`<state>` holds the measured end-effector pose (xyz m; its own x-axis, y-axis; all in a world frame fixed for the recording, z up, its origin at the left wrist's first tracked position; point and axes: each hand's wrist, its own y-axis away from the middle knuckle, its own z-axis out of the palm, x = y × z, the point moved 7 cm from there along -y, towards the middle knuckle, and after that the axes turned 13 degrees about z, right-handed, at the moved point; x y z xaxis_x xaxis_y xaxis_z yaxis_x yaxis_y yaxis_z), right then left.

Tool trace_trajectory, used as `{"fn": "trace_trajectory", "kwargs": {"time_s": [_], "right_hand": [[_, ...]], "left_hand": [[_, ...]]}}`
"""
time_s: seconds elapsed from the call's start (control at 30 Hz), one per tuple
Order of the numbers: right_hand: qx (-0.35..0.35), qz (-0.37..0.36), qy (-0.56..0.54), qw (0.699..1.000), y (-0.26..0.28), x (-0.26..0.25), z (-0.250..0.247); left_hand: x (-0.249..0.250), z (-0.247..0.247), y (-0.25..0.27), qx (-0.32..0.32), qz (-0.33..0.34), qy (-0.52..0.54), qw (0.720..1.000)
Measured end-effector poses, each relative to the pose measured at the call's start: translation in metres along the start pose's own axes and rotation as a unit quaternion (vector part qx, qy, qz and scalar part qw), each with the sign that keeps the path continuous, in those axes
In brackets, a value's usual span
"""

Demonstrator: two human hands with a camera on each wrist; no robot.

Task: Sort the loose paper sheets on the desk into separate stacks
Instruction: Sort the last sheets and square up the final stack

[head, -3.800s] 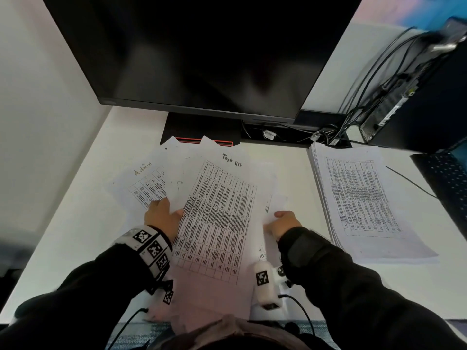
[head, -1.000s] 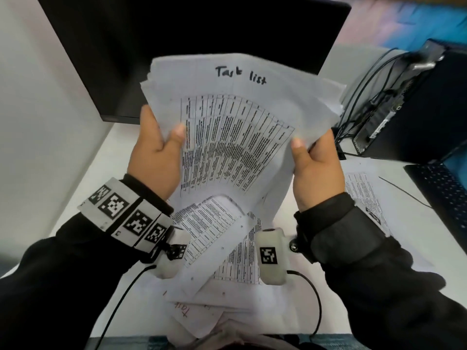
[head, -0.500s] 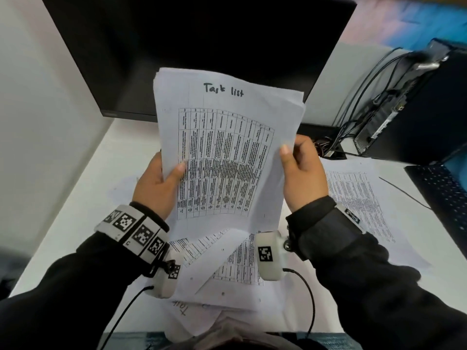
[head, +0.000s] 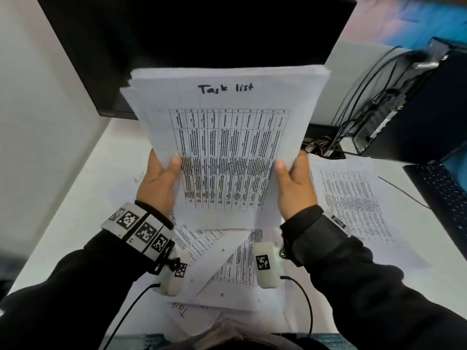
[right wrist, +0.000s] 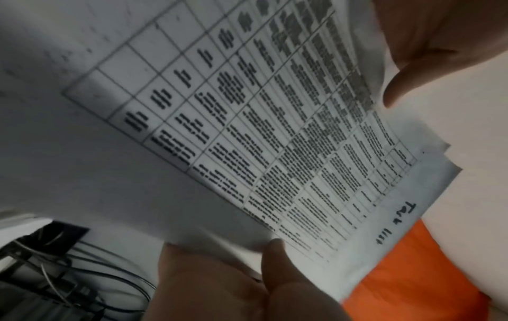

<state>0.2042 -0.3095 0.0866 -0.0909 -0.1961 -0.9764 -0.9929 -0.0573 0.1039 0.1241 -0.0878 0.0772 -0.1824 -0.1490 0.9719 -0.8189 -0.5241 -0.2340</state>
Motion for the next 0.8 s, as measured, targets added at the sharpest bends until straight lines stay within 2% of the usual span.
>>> {"fn": "trace_trajectory", "kwargs": {"time_s": [0.1,0.23,0.33,0.47,0.67,0.8], "right_hand": [[0.006,0.010,0.000,1.000,0.004,0.005,0.001],[0.020,-0.005,-0.020,1.000,0.011,0.001,-0.001],[0.015,-0.010,-0.030,0.999,0.012,0.005,-0.004],[-0.023,0.034,0.006,0.999,0.012,0.031,0.003],[-0.014,0.079,0.066,0.995,0.007,0.053,0.005],[-0.031,0.107,0.055,0.992,0.006,0.060,0.006]], "left_hand": [[0.000,0.006,0.001,-0.007,0.005,-0.008,1.000],[0.020,0.008,-0.002,0.009,0.076,-0.022,0.997],[0.021,0.007,0.002,0.004,0.098,-0.024,0.995],[-0.007,0.008,0.012,-0.026,0.051,-0.042,0.997],[-0.035,0.010,0.023,-0.033,-0.030,-0.087,0.995],[-0.050,0.010,0.028,-0.024,-0.090,-0.092,0.991]]}}
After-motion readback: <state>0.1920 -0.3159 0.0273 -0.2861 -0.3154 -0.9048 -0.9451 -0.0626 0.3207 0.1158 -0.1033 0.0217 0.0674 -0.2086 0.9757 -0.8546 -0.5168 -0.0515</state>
